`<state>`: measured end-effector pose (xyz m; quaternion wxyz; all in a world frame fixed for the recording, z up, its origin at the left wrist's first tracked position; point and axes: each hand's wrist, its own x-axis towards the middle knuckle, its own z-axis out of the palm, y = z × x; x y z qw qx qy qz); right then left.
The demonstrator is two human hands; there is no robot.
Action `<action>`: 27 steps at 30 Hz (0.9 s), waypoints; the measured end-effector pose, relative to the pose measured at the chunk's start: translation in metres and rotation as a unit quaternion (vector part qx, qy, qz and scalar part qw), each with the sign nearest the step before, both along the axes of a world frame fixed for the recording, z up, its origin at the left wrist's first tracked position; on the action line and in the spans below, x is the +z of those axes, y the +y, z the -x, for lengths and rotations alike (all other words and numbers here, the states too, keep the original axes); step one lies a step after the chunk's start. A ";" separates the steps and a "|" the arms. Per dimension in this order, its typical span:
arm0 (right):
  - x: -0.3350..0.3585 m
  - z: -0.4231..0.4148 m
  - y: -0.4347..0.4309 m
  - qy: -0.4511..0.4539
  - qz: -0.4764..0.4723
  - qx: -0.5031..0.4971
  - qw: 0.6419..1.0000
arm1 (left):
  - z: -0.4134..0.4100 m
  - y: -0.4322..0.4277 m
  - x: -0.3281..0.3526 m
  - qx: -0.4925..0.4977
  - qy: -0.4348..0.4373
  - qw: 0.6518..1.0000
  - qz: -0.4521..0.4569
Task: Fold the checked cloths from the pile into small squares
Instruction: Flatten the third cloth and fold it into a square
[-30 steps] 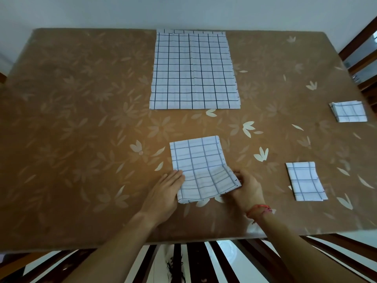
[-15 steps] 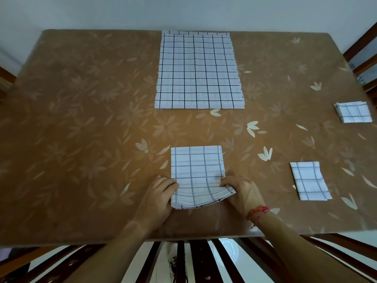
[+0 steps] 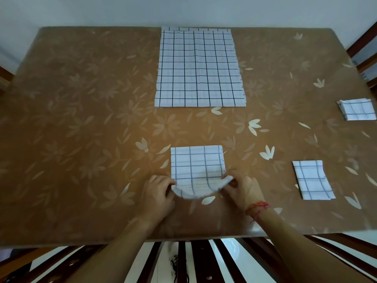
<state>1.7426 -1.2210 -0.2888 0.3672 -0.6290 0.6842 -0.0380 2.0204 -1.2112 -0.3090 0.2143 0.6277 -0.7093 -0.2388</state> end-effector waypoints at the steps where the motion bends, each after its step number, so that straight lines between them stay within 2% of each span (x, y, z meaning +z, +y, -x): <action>1: 0.005 -0.010 -0.007 0.006 0.059 -0.027 0.998 | 0.001 -0.003 0.000 0.014 -0.001 1.000 -0.004; 3: 0.013 -0.018 -0.019 0.001 0.122 -0.068 0.990 | 0.001 -0.009 0.001 0.043 0.001 0.999 -0.009; 8: 0.002 -0.018 -0.032 0.011 0.112 -0.097 0.989 | 0.002 -0.021 -0.001 0.077 0.003 0.996 -0.038; 12: -0.006 -0.022 -0.038 0.012 0.100 -0.109 0.989 | 0.004 -0.023 -0.003 0.087 -0.036 0.995 -0.038; 27: -0.018 -0.026 -0.045 0.037 0.115 -0.135 0.983 | 0.004 -0.027 -0.014 0.025 -0.122 0.992 -0.014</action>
